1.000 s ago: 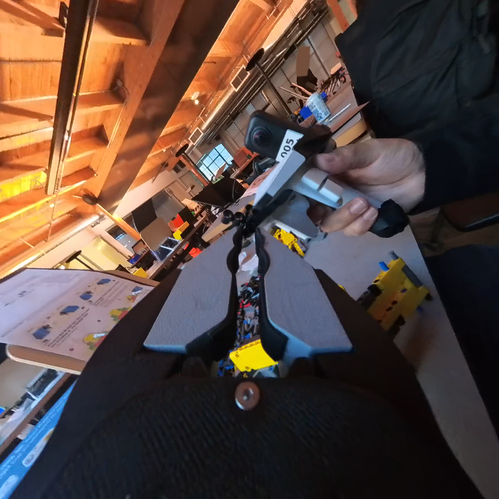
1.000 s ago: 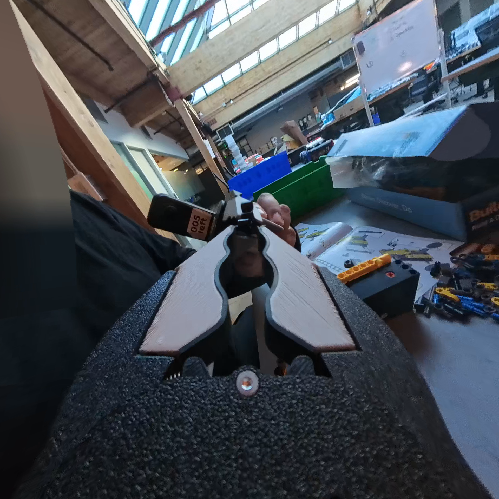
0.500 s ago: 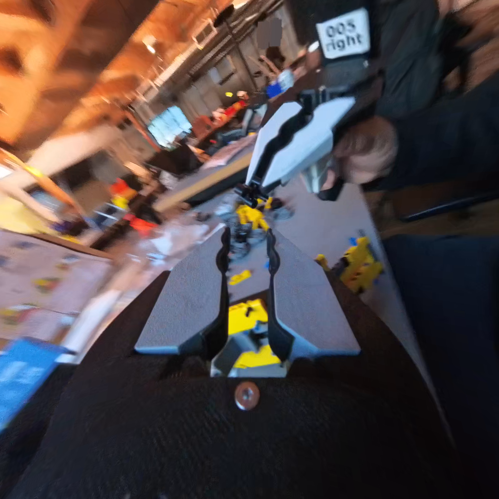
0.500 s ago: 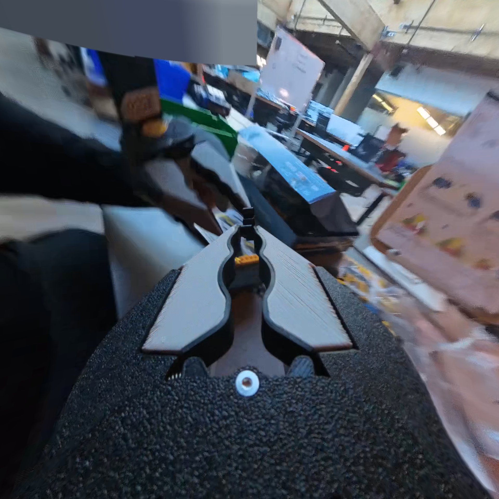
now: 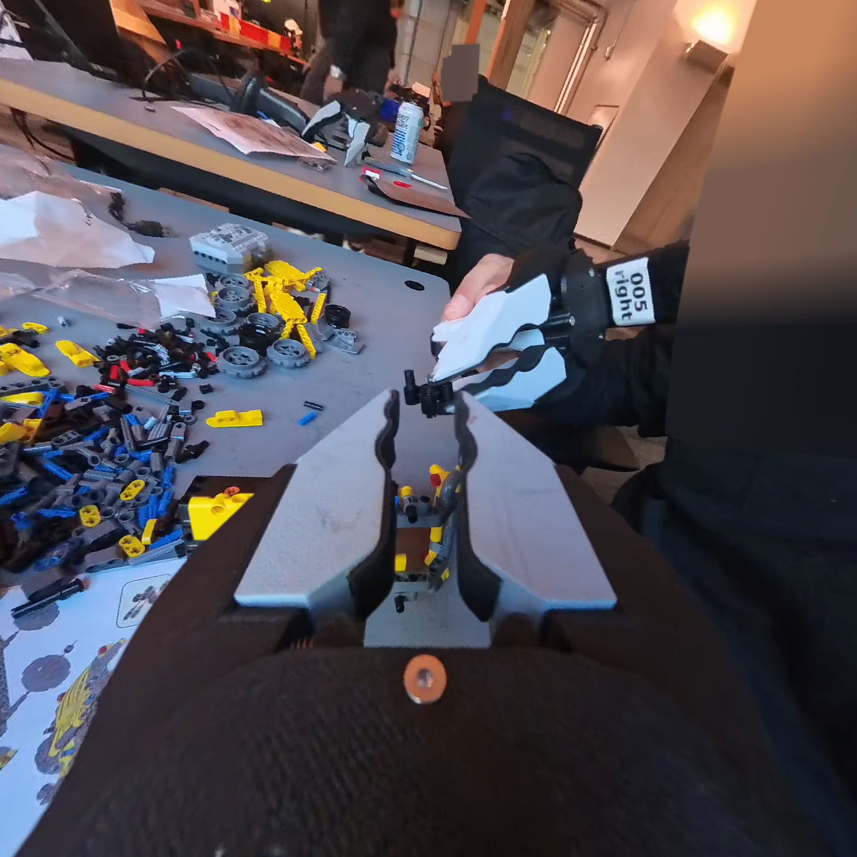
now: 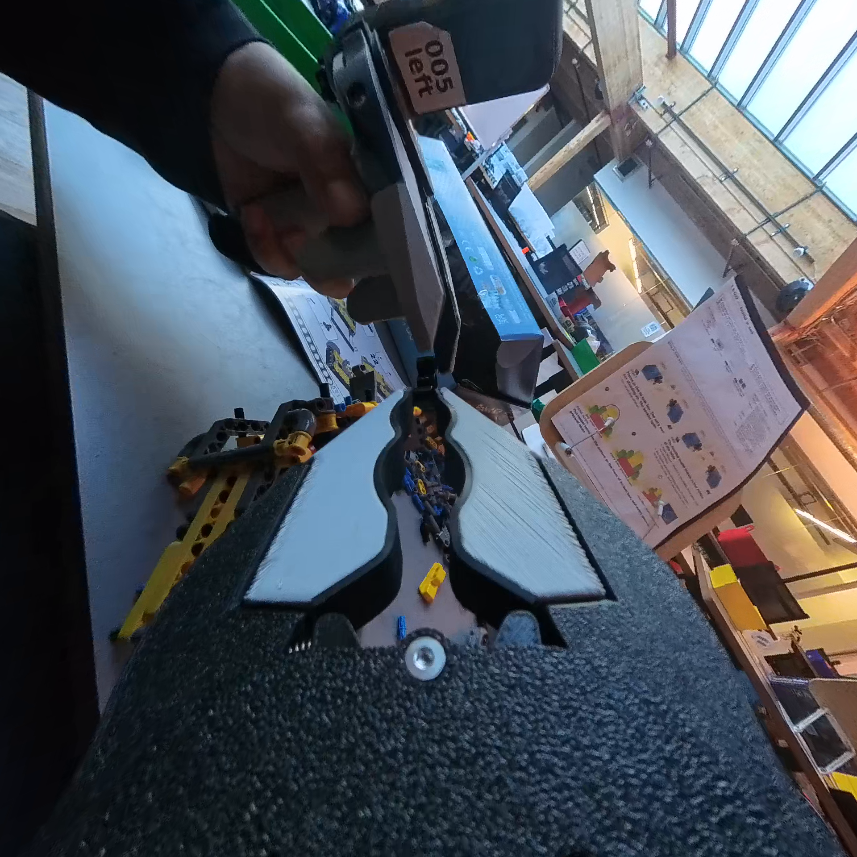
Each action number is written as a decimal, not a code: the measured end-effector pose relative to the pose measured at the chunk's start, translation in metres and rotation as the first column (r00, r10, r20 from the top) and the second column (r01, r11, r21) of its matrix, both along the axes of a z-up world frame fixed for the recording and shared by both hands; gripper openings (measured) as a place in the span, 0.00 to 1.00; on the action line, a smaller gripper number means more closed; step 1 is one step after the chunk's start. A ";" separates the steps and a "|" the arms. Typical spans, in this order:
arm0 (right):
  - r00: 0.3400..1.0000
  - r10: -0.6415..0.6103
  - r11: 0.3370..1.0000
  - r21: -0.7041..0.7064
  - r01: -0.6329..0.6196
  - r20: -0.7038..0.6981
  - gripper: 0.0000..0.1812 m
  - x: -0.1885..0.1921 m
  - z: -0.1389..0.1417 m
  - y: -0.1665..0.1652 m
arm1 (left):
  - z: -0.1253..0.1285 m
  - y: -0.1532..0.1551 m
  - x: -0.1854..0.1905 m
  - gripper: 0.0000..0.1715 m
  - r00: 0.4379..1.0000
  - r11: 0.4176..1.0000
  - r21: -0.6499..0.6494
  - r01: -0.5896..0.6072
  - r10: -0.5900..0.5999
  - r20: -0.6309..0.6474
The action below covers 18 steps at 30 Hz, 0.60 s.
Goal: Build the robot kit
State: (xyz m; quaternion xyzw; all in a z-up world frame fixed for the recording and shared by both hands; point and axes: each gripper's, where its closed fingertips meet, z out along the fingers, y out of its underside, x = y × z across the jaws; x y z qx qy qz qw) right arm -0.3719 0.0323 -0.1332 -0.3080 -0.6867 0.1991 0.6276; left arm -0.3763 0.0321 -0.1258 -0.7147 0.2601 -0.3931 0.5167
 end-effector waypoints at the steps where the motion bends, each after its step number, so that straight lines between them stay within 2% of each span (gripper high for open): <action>1: 1.000 0.002 1.000 -0.001 -0.002 -0.006 0.04 -0.001 0.000 -0.001 | -0.002 0.001 0.001 0.10 1.000 1.000 -0.005 -0.003 0.003 -0.009; 4: 1.000 -0.001 1.000 -0.002 0.001 -0.011 0.04 -0.002 0.000 0.000 | -0.012 0.003 0.003 0.06 0.998 0.999 -0.038 -0.006 0.003 -0.063; 8: 1.000 0.008 1.000 -0.023 -0.008 -0.018 0.04 -0.001 0.000 0.002 | -0.011 0.005 0.004 0.03 0.994 1.000 -0.004 0.004 -0.004 -0.108; 10: 0.998 0.058 0.990 -0.125 -0.061 -0.025 0.05 0.000 0.000 -0.001 | -0.011 0.006 0.003 0.03 0.992 1.000 0.012 0.009 -0.007 -0.129; 11: 0.993 0.110 0.967 -0.225 -0.119 -0.051 0.05 0.004 0.004 -0.004 | -0.013 0.008 0.001 0.03 0.990 1.000 0.025 0.002 0.002 -0.143; 13: 0.977 0.176 0.866 -0.452 -0.213 -0.123 0.05 0.013 0.015 0.004 | -0.013 0.009 -0.001 0.03 0.986 0.997 0.082 -0.004 0.018 -0.169; 15: 0.973 0.207 0.730 -0.646 -0.223 -0.102 0.09 0.015 0.011 0.022 | -0.010 0.005 0.000 0.02 0.984 0.988 0.151 0.014 0.013 -0.177; 17: 0.959 0.277 0.621 -0.750 -0.230 -0.065 0.11 0.016 0.003 0.025 | -0.010 -0.001 0.003 0.03 0.983 0.980 0.193 0.040 -0.004 -0.186; 18: 0.948 0.312 0.591 -0.769 -0.242 -0.059 0.10 0.015 0.001 0.022 | -0.009 -0.003 0.006 0.03 0.981 0.974 0.222 0.050 -0.007 -0.192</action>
